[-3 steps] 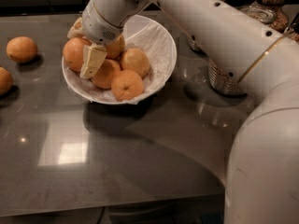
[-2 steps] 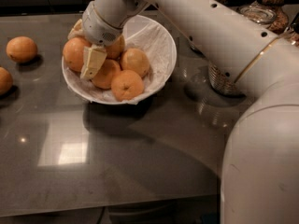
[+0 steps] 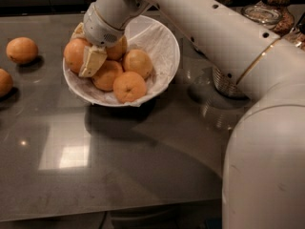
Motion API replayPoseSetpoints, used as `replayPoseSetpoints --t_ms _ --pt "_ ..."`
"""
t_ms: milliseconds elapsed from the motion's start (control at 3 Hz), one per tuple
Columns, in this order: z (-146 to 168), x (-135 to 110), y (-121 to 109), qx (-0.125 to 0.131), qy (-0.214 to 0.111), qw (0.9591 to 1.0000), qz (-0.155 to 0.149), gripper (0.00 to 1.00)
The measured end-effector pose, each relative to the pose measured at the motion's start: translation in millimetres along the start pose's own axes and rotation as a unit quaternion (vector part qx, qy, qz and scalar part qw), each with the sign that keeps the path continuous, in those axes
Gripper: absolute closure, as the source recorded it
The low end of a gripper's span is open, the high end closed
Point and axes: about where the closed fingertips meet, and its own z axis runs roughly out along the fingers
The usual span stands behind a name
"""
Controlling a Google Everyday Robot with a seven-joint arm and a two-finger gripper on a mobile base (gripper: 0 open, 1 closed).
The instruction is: Pick orange from white bowl
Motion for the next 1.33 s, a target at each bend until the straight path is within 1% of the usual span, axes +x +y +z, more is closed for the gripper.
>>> replayPoseSetpoints --t_ms 333,667,1000,1333 --pt "0 0 0 0.000 0.000 1.0000 0.000 0.91" --pt "0 0 0 0.000 0.000 1.0000 0.000 1.00" --pt "-1 -2 1 0.001 -0.005 1.0000 -0.002 1.00" --pt "-16 -11 6 0.016 -0.014 0.9997 -0.007 1.00"
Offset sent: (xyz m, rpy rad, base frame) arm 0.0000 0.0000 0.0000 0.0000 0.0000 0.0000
